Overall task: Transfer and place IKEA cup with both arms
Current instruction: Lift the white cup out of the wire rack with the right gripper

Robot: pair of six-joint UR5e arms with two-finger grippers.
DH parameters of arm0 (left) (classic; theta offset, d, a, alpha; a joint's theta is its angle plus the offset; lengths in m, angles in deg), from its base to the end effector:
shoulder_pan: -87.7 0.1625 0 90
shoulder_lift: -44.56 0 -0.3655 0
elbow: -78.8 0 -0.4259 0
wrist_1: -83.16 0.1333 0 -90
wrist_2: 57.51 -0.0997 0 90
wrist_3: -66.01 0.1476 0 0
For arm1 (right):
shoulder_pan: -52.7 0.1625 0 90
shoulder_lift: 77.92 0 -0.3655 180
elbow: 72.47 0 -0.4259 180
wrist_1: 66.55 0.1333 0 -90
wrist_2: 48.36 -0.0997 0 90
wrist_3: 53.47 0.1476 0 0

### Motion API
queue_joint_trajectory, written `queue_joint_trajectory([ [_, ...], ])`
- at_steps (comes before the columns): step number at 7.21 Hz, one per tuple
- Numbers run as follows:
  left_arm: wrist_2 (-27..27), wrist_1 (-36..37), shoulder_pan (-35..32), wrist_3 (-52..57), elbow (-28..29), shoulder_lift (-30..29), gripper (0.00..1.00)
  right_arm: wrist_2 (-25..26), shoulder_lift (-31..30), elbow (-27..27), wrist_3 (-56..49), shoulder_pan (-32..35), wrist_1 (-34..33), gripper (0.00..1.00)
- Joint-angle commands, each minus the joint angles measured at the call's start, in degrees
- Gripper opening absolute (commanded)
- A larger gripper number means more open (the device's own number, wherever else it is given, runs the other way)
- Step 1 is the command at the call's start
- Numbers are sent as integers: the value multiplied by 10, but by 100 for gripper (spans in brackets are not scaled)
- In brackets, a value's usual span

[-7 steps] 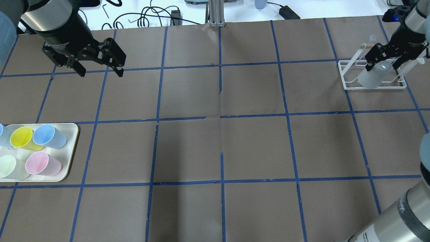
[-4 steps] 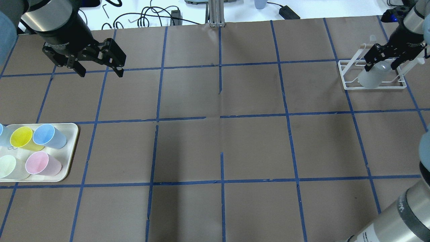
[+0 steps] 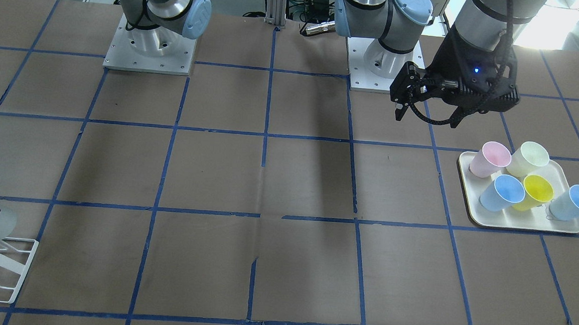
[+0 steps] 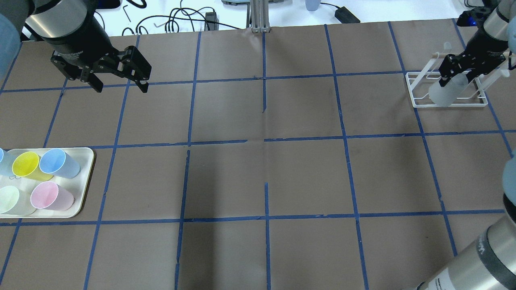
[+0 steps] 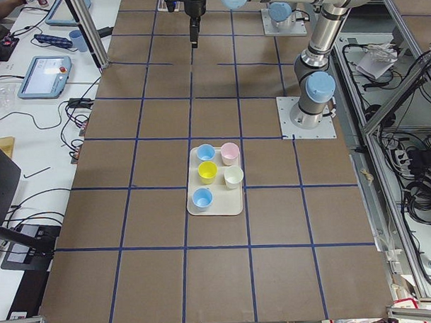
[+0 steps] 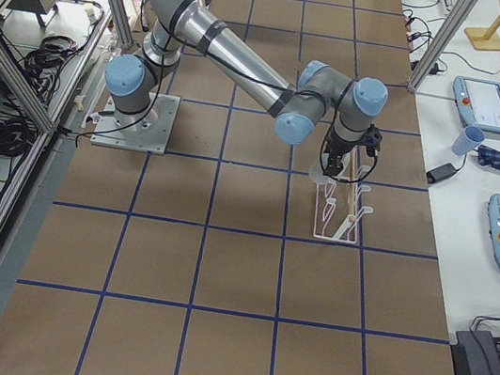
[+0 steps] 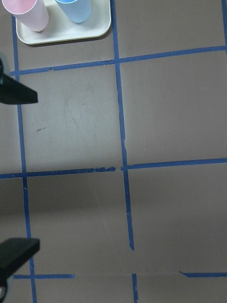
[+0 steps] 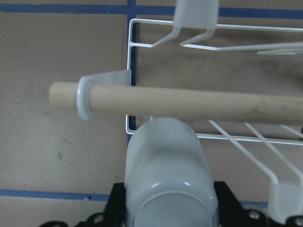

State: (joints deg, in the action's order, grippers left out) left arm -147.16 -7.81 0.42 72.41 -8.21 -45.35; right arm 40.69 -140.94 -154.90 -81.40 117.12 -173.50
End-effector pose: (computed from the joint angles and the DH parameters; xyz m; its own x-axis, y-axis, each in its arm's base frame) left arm -0.1089 -0.5355 0.4071 -0.9979 0.0643 0.0020 0.0642 0.9972 -0.0373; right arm -0.1629 -0.6546 0.1950 -0.9986 -0.0401 -0.0347 -0.0412 0.9987 0.0302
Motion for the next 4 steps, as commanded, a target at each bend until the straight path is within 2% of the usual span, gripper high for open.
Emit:
queue_joint_trajectory([
  [1, 0, 0, 0, 0, 0, 0, 100, 0, 0, 3, 0, 0, 1, 41],
  [4, 0, -1, 1, 0, 2, 0, 100, 2, -17, 17, 0, 5, 18, 40],
])
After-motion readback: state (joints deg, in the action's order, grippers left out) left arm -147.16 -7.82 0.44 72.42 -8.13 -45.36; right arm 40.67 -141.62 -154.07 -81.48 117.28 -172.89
